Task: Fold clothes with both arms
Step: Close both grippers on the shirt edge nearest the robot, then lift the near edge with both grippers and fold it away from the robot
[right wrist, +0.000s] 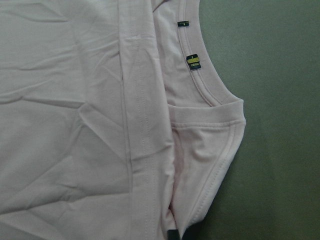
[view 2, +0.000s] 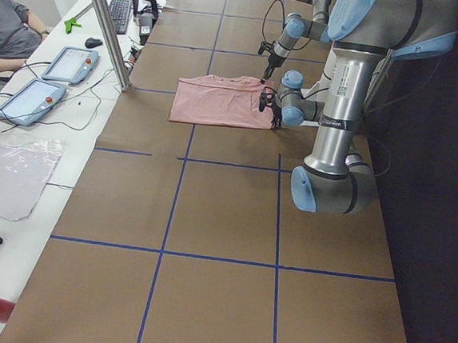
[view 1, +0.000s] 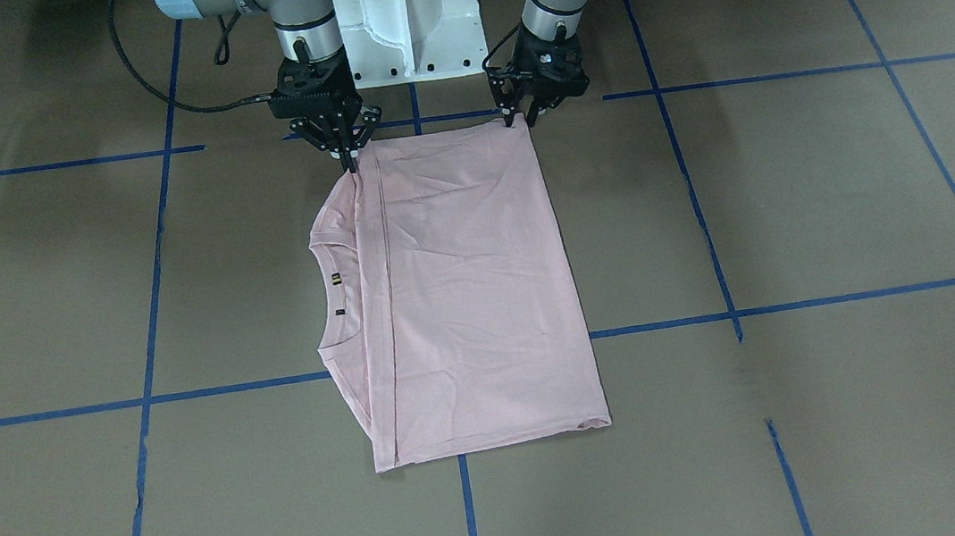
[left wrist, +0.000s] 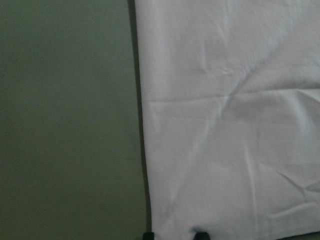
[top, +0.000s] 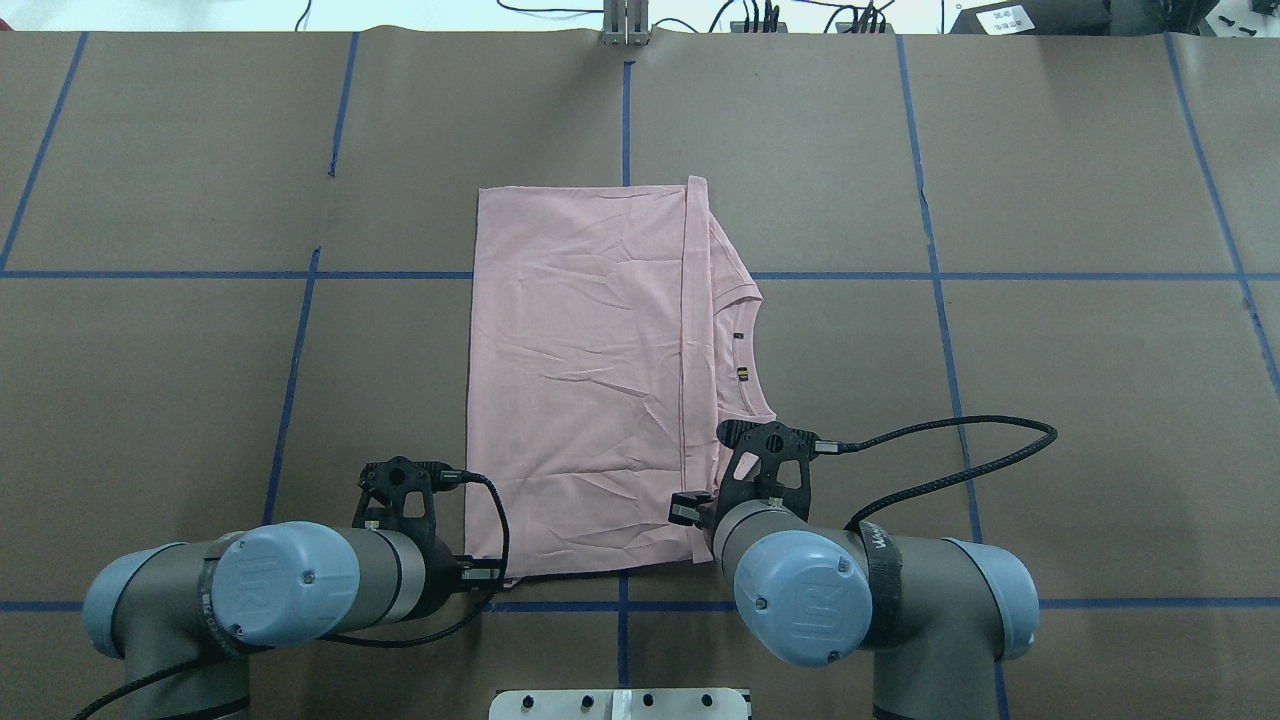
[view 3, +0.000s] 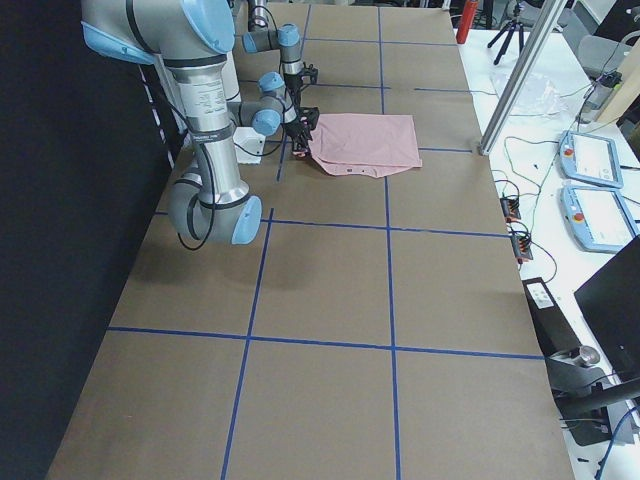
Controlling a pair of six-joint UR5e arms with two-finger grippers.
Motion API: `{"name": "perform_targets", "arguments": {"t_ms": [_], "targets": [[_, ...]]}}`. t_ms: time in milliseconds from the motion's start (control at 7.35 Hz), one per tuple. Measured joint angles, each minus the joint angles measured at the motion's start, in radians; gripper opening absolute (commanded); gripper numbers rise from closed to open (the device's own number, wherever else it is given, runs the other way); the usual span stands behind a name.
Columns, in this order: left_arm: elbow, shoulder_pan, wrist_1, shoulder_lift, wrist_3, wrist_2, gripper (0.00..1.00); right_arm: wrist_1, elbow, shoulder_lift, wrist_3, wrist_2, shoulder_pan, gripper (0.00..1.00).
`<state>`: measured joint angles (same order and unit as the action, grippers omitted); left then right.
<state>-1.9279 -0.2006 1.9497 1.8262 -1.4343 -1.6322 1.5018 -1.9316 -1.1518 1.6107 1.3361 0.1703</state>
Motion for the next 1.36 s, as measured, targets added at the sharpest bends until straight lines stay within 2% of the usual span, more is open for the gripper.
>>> {"name": "perform_targets", "arguments": {"t_ms": [136, 272, 952, 1224, 1360], "targets": [[0.004, 0.002, 0.0, 0.001, 0.0, 0.0, 0.27, 0.0, 0.0, 0.0, 0.0, 0.0, 0.0, 0.0], [0.006, 0.005, 0.0, 0.002, 0.0, 0.0, 0.0, 0.0, 0.0, 0.0, 0.0, 0.0, 0.0, 0.0], [-0.027, 0.007, 0.001, 0.001, 0.003, 0.0, 0.0, 0.0, -0.006, -0.004, 0.0, 0.0, 0.0, 0.0], [-0.137, -0.001, -0.064, -0.004, 0.012, -0.007, 0.0, 0.049, -0.091, -0.024, 0.0, 0.005, -0.002, 0.0], [-0.243, 0.001, -0.182, 0.008, 0.014, -0.023, 0.0, 0.126, -0.182, -0.033, 0.0, 0.012, -0.012, 0.0]]}}
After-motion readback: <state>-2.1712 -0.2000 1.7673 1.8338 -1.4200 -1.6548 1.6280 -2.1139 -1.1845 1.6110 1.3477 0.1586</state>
